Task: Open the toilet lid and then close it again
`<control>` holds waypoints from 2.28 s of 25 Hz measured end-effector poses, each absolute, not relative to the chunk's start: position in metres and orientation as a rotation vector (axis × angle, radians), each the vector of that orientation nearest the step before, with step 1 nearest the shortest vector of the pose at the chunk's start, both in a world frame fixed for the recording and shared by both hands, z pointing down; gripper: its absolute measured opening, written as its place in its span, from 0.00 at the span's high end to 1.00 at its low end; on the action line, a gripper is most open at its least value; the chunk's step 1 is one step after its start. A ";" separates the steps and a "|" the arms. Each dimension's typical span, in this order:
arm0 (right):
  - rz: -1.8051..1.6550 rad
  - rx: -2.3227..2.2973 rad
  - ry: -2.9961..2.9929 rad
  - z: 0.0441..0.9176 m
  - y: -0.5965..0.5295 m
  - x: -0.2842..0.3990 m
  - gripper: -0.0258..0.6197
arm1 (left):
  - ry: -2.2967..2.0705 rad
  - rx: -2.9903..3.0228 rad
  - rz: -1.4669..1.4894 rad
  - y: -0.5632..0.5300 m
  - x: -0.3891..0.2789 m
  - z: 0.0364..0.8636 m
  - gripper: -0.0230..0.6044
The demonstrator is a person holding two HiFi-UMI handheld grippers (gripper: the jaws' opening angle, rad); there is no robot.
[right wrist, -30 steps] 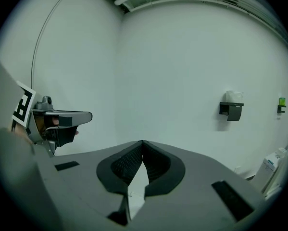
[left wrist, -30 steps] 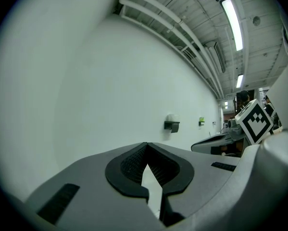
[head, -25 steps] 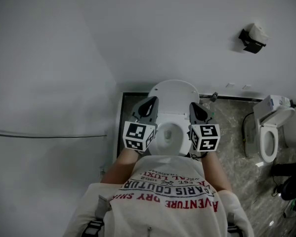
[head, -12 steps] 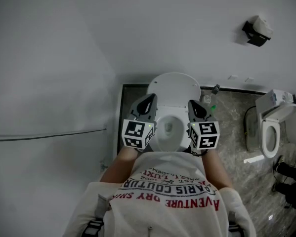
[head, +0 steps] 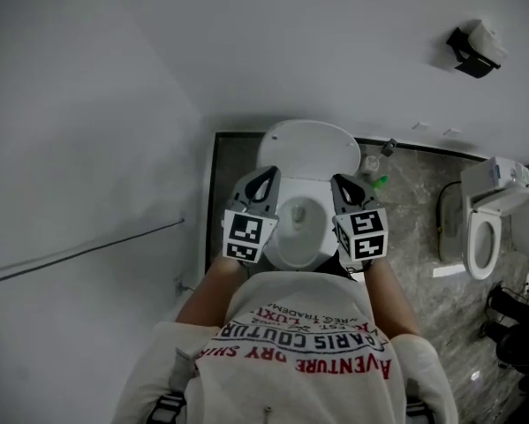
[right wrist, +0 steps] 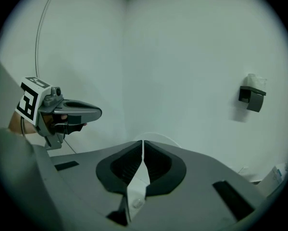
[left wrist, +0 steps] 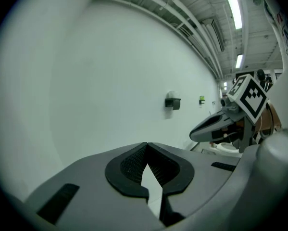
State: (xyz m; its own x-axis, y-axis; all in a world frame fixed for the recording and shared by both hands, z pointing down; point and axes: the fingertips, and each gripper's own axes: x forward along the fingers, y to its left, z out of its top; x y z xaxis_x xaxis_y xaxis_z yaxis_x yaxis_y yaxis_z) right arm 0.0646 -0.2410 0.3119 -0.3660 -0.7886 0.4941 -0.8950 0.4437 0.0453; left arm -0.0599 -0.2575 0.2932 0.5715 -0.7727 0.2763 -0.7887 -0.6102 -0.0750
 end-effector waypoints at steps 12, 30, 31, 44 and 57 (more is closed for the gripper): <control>0.281 1.166 -2.199 0.363 -0.335 0.086 0.93 | -1.147 2.773 0.895 -0.342 -0.014 0.377 0.95; 0.112 0.783 -2.050 0.440 -0.421 0.100 0.93 | -0.710 2.868 1.622 -0.433 0.046 0.453 0.80; 0.109 0.759 -2.041 0.444 -0.422 0.100 0.93 | -0.704 2.865 1.622 -0.435 0.046 0.455 0.80; 0.046 0.681 -2.001 0.446 -0.405 0.093 0.93 | -0.629 2.902 1.599 -0.417 0.044 0.455 0.86; -0.061 0.727 -1.966 0.437 -0.336 0.082 0.93 | -0.539 3.017 1.524 -0.348 0.032 0.445 0.88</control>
